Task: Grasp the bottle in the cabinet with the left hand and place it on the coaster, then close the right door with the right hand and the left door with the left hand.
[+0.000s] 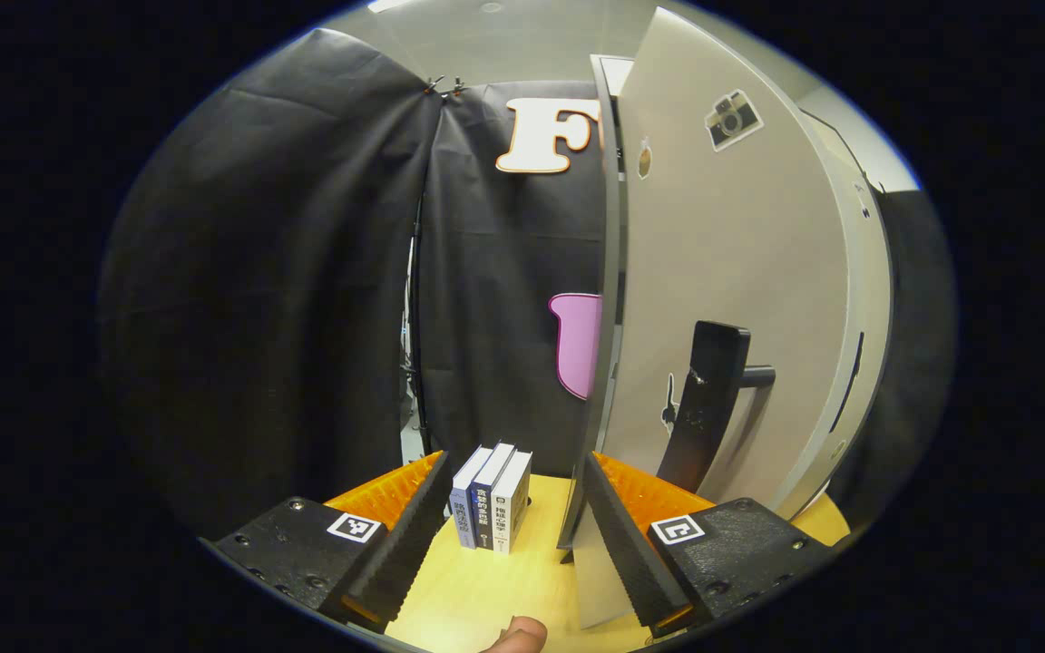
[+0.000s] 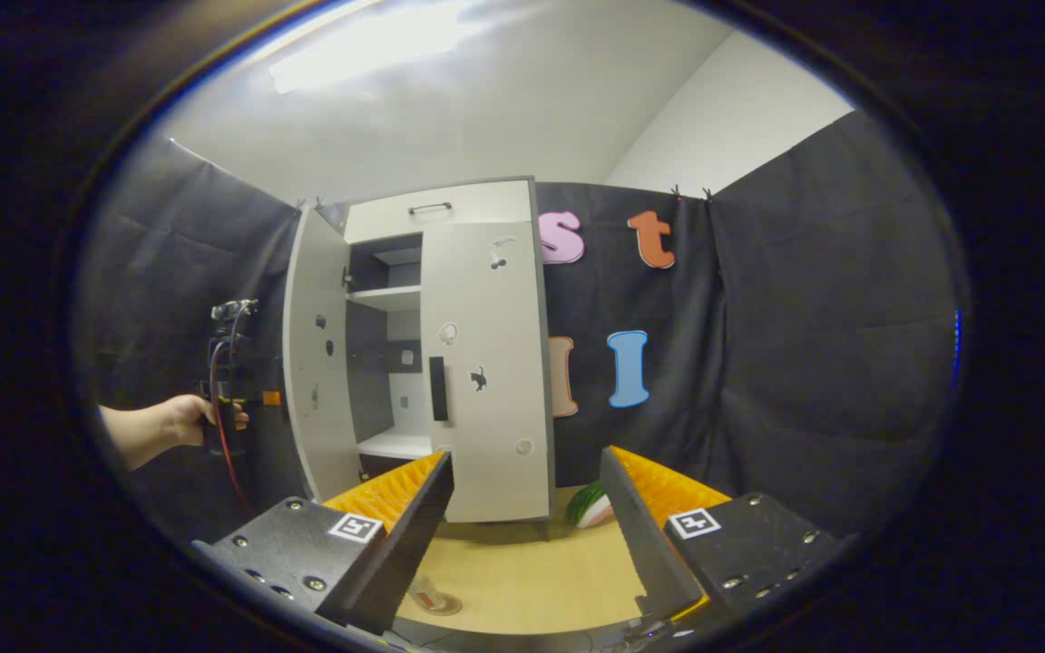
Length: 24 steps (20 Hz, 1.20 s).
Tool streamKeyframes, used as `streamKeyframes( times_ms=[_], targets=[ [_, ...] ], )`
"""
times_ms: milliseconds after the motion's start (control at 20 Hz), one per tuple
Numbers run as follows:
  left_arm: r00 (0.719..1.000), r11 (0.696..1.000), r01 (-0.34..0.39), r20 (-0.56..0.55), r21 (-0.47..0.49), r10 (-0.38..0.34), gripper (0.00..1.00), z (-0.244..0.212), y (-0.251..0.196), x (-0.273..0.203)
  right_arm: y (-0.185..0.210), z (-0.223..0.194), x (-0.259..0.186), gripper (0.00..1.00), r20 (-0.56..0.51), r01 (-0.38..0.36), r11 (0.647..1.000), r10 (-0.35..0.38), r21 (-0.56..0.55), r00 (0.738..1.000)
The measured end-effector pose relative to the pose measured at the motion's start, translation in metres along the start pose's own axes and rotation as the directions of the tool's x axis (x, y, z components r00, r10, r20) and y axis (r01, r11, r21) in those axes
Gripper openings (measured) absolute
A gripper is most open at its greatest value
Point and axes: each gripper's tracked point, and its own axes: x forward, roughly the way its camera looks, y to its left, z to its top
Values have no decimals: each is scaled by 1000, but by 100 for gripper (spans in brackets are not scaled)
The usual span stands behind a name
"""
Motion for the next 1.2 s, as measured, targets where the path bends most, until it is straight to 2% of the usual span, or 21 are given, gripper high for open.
streamKeyframes(
  times_ms=[100, 200, 250, 300, 550, 600, 650, 700, 1050, 1100, 1150, 1200],
  targets=[
    [1000, 1000, -9, 18, 15, 8, 92, 5, 0, -1, 2, -3, 13, 97, -6, 4, 1000, -4, 14, 1000],
    [1000, 1000, -5, 15, -11, 6, 93, 6, -2, -1, 6, -3, 24, 99, 0, -6, 1000, 6, 23, 1000],
    [1000, 1000, 14, 14, -20, -14, 93, 6, -6, 0, 8, -3, 30, 99, 5, -11, 1000, 11, 25, 1000],
    [999, 999, 32, 12, -27, -31, 88, 7, -10, 4, 11, -2, 36, 99, 13, -18, 999, 17, 27, 1000],
    [996, 995, 84, -6, -52, -84, 93, 0, -46, -1, 25, -2, 71, 99, 29, -52, 998, 50, 43, 998],
    [996, 994, 92, -2, -57, -92, 93, 1, -53, -2, 24, -3, 75, 97, 26, -49, 998, 48, 47, 998],
    [995, 993, 100, 5, -64, -100, 88, 4, -59, -1, 24, -5, 80, 99, 20, -48, 998, 48, 46, 999],
    [994, 991, 112, 11, -69, -111, 93, 4, -67, 1, 22, -7, 85, 97, 17, -46, 998, 46, 43, 999],
    [982, 976, 188, 38, -108, -185, 93, 6, -114, 18, 11, -11, 104, 99, 0, -39, 999, 39, 24, 999],
    [979, 973, 201, 41, -117, -197, 88, 6, -122, 20, 9, -10, 104, 99, 9, -36, 999, 36, 17, 999],
    [977, 970, 211, 41, -118, -208, 93, 6, -130, 22, 4, -9, 107, 99, 13, -28, 1000, 28, 12, 1000],
    [975, 970, 219, 44, -101, -216, 93, 7, -137, 24, -1, -8, 109, 99, 15, -20, 1000, 20, 10, 1000]
  ],
)
